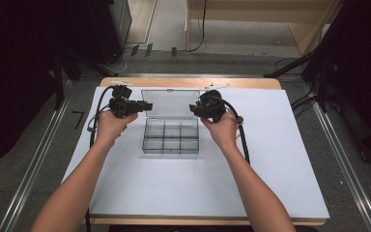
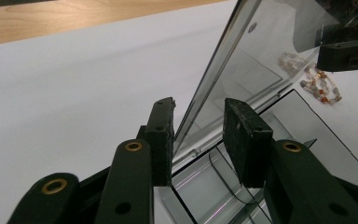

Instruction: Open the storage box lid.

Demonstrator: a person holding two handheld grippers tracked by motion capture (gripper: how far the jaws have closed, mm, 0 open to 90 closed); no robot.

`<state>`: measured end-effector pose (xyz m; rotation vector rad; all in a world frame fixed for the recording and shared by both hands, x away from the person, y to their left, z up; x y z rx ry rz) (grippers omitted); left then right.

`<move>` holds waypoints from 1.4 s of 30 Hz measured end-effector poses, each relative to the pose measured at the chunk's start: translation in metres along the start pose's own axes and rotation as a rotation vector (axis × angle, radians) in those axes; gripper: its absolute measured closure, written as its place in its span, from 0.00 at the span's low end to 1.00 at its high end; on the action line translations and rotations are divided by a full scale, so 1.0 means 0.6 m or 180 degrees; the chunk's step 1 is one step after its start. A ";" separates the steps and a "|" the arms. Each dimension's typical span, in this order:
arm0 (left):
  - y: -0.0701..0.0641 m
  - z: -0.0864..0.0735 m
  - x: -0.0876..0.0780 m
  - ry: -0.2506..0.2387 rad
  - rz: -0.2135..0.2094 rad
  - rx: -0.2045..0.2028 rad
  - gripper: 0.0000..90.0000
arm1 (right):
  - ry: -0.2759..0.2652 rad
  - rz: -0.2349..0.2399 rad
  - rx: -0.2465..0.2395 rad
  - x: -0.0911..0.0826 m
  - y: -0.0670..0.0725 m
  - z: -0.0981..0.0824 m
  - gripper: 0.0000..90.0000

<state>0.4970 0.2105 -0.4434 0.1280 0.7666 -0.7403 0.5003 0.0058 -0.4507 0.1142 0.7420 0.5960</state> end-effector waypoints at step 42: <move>0.019 0.000 0.034 0.0234 0.0021 -0.0192 0.71 | 0.0242 -0.0068 0.0324 0.043 -0.017 0.006 0.69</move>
Point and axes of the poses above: each handheld gripper's, and its own axes: x roughly forward along the jaws, z roughly out of its top, y roughly to its left, the point moved 9 cm from there along x, roughly forward along the jaws, and after that the axes turned 10 degrees about x, right-handed, at the moved point
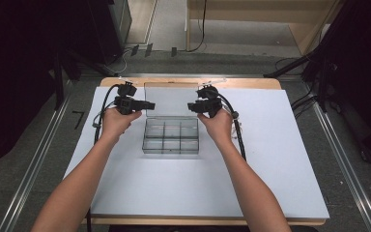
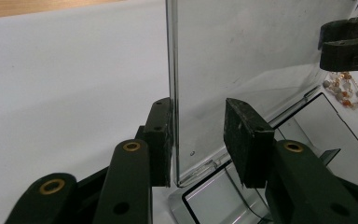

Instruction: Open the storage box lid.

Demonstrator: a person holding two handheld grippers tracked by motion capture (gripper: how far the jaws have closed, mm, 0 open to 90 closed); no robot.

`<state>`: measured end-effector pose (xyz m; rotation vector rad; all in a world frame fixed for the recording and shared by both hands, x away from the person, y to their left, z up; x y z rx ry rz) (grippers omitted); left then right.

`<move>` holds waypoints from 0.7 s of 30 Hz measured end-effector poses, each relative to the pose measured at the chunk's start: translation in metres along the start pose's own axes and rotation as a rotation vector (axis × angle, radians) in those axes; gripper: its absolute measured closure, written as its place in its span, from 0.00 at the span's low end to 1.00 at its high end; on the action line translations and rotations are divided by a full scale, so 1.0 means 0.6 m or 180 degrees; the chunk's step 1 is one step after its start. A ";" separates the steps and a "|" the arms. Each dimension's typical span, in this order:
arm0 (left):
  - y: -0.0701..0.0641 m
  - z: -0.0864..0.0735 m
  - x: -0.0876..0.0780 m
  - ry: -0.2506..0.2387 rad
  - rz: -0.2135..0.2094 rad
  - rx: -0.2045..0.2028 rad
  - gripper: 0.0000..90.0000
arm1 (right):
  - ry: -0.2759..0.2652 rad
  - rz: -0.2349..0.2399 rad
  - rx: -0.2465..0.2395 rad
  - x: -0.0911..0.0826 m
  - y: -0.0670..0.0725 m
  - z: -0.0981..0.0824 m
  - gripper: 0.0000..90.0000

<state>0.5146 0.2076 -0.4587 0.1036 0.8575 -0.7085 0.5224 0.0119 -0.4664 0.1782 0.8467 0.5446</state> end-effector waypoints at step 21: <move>0.013 -0.006 0.014 0.0091 -0.0026 -0.0228 0.69 | 0.0148 -0.0007 0.0107 0.022 -0.005 0.001 0.66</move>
Point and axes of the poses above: each handheld gripper's, and its own axes: x roughly forward along the jaws, z roughly out of its top, y roughly to its left, the point moved 9 cm from there along x, roughly forward along the jaws, and after that the axes turned 10 degrees about x, right-handed, at the moved point
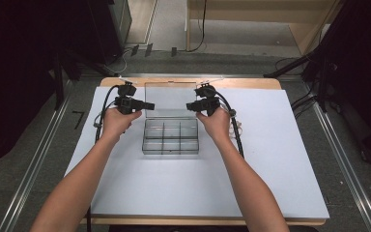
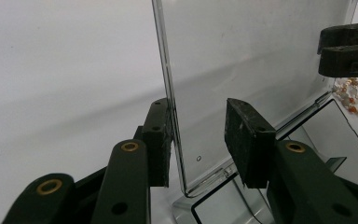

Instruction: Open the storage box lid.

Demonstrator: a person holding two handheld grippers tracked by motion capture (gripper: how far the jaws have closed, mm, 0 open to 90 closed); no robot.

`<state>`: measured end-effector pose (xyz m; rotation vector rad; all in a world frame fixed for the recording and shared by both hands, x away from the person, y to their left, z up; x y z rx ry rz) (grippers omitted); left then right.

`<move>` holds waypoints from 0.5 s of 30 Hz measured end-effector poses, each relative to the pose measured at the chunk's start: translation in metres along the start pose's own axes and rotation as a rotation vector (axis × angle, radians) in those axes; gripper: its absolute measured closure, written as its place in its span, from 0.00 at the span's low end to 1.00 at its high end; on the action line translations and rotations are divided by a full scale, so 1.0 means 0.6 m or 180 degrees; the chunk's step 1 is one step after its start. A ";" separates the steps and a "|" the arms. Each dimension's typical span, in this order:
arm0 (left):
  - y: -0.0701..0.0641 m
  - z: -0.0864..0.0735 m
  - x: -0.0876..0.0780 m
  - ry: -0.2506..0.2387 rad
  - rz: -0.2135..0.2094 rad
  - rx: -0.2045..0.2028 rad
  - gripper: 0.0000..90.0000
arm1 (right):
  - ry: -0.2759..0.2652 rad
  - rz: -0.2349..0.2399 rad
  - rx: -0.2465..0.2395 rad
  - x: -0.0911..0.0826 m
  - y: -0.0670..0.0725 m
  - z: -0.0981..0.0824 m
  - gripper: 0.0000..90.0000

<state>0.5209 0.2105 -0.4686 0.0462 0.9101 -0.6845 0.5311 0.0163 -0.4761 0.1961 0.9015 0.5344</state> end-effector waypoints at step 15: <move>0.006 -0.001 0.017 0.0135 0.0064 -0.0065 0.67 | 0.0122 0.0033 0.0189 0.013 -0.005 -0.005 0.62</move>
Point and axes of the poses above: each handheld gripper's, and its own axes: x roughly forward along the jaws, z roughly out of its top, y roughly to its left, the point moved 9 cm from there along x, roughly forward along the jaws, and after that the axes turned 10 degrees about x, right-handed, at the moved point
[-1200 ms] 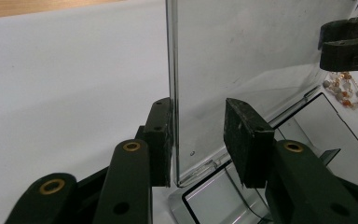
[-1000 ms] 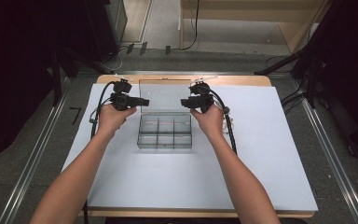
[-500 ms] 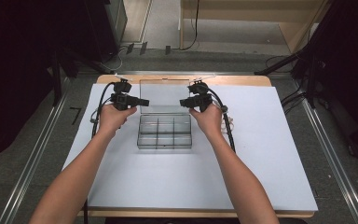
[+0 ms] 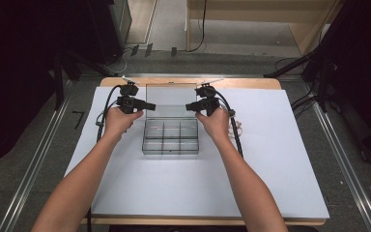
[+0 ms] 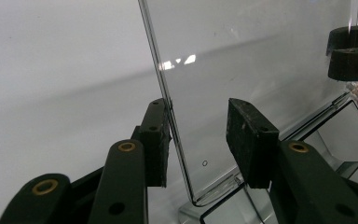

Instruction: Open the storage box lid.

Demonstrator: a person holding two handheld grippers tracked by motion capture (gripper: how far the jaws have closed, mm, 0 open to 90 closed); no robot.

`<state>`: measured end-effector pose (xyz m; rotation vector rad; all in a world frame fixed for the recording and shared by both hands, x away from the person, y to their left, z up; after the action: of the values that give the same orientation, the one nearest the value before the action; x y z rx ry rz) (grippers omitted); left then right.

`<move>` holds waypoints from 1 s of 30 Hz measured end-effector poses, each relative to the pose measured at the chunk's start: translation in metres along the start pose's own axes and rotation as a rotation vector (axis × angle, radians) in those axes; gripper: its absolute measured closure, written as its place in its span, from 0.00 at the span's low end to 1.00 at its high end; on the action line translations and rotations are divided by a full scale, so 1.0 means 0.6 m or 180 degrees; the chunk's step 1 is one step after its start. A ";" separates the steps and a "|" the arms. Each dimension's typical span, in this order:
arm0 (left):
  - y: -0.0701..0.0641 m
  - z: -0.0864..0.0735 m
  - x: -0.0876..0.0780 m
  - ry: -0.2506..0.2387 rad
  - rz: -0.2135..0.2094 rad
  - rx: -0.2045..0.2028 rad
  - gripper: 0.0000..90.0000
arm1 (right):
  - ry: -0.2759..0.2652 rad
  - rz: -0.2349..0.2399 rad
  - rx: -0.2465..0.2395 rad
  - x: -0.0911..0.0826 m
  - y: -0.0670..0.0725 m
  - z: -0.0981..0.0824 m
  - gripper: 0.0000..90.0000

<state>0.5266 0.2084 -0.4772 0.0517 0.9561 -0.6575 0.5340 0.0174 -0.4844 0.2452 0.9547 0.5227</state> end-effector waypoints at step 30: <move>0.005 -0.004 0.012 0.0186 0.0029 -0.0174 0.63 | 0.0207 -0.0017 0.0196 0.018 -0.002 -0.003 0.53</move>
<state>0.5294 0.2082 -0.4848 0.0270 1.0291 -0.6239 0.5379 0.0218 -0.4935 0.2822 1.0355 0.4993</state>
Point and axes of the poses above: each handheld gripper's, and its own axes: x roughly forward along the jaws, z roughly out of its top, y roughly to its left, the point moved 9 cm from there along x, roughly forward along the jaws, and after that the axes turned 10 degrees about x, right-handed, at the moved point
